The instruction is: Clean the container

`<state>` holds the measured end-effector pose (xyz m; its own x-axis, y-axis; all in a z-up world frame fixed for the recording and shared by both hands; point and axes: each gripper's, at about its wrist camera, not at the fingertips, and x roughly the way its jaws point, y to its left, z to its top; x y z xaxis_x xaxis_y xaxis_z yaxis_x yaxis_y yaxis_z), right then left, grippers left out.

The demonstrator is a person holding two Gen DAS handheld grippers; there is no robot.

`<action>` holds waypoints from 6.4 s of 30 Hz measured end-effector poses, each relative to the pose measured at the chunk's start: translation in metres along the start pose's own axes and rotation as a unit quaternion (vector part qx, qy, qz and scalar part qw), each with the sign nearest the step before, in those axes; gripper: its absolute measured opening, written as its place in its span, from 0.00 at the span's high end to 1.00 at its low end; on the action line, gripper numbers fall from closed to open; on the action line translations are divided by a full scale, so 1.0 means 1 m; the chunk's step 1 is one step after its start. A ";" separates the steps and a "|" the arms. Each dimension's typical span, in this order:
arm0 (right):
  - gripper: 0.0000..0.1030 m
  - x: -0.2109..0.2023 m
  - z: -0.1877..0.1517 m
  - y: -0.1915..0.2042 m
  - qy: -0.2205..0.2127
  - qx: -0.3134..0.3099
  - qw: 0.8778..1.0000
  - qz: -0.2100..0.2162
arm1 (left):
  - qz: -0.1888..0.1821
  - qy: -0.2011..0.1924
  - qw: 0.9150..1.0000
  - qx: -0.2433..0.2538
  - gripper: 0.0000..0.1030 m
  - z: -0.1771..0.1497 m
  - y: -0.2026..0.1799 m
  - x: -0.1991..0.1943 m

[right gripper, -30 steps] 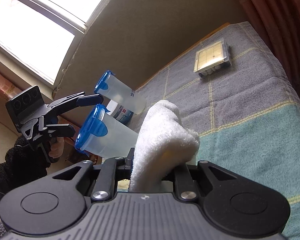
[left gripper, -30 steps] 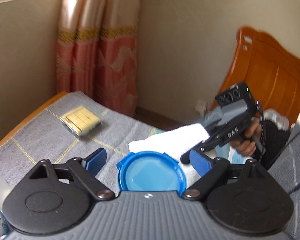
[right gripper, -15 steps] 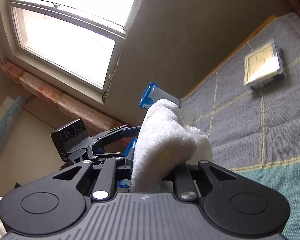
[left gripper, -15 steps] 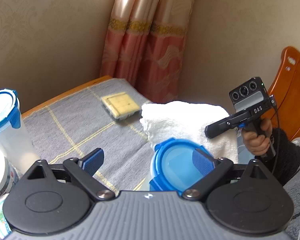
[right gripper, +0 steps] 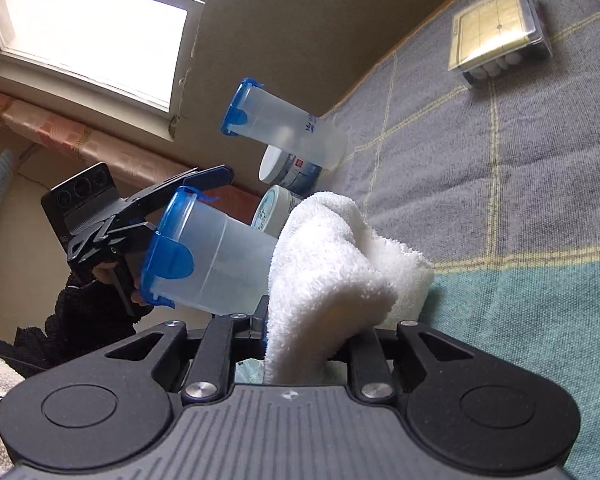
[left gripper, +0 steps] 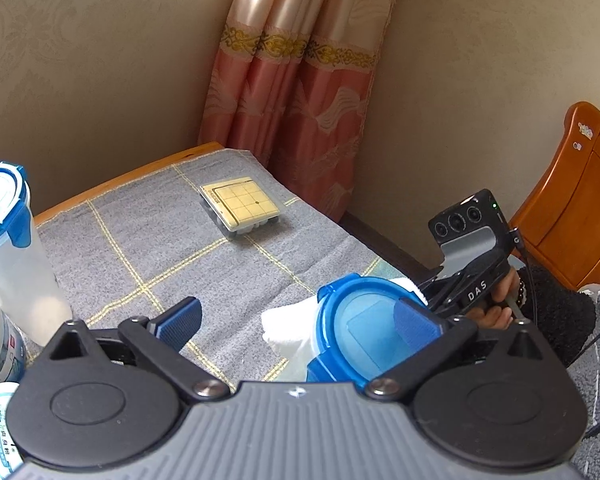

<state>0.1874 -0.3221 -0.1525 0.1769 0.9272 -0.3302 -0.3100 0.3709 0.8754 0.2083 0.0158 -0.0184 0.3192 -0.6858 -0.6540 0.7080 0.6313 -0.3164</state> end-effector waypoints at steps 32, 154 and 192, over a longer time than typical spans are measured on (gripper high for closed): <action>0.77 0.001 -0.003 0.040 0.013 -0.064 0.995 -0.077 | -0.001 -0.006 1.000 -0.025 0.00 0.000 0.003 0.004; 0.81 -0.017 -0.117 0.148 -0.136 -0.234 0.878 -0.395 | 0.168 -0.264 0.949 -0.032 0.01 -0.124 -0.084 0.018; 0.81 0.015 -0.098 0.134 -0.161 -0.216 0.932 -0.242 | 0.043 -0.354 0.934 -0.026 0.32 -0.031 -0.141 -0.099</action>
<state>0.0570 -0.2535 -0.0747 0.6438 0.6074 -0.4653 -0.4556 0.7929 0.4046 0.0572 0.0062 0.0698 0.7233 -0.6874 -0.0659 0.6348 0.6995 -0.3283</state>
